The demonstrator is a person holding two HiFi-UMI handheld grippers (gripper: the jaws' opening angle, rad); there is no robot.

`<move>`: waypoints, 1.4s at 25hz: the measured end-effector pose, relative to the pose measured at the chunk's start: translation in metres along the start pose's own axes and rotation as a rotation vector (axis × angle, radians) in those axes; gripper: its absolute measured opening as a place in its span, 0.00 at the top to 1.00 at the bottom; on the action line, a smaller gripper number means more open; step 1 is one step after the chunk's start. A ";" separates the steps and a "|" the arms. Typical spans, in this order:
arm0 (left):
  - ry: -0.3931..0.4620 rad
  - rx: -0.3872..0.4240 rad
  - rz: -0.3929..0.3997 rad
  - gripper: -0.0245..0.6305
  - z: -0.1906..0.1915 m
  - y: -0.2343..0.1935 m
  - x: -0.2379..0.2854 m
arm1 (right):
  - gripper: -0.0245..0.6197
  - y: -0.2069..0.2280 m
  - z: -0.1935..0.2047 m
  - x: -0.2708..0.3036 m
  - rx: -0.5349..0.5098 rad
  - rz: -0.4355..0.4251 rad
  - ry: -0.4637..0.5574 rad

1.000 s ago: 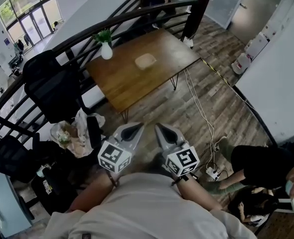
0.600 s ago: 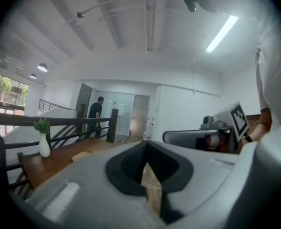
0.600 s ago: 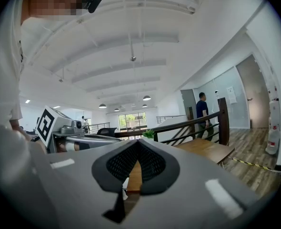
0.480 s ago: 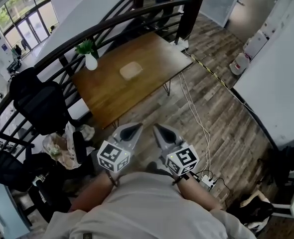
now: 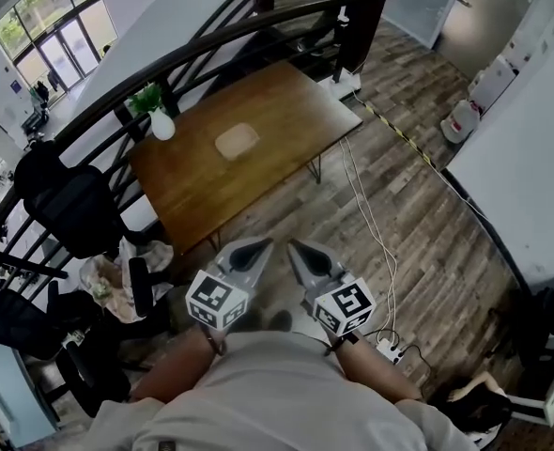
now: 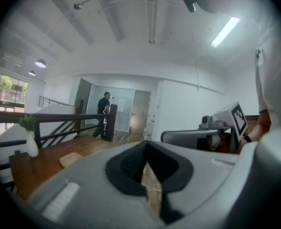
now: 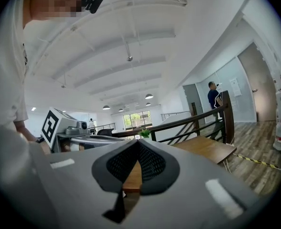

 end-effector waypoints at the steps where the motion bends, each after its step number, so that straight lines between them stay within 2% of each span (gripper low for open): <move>1: -0.005 -0.005 0.001 0.96 0.002 -0.003 0.005 | 0.95 0.006 0.001 0.002 0.011 0.002 -0.003; 7: -0.015 -0.014 0.041 0.96 0.011 -0.008 0.036 | 0.95 0.034 0.000 0.006 0.022 0.023 0.004; 14: -0.015 -0.015 0.072 0.96 0.011 -0.039 0.060 | 0.95 0.057 -0.009 0.036 0.044 0.048 -0.006; 23: 0.003 -0.012 0.082 0.96 0.017 -0.139 0.076 | 0.95 0.078 -0.029 0.135 0.018 0.042 -0.019; 30: 0.052 0.026 0.094 0.96 -0.002 -0.228 0.073 | 0.95 0.080 -0.057 0.213 0.007 0.070 -0.001; 35: 0.063 0.031 0.060 0.96 0.002 -0.272 0.073 | 0.95 0.087 -0.066 0.255 0.003 0.069 -0.008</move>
Point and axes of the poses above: the fingertips, and each gripper's own axes: x forward along the fingers, y to its right, z out of its underside, the point moved 7 cm from there along -x, backward along the fingers, and after that the axes turned 13 degrees about x, right-handed, at the moved point
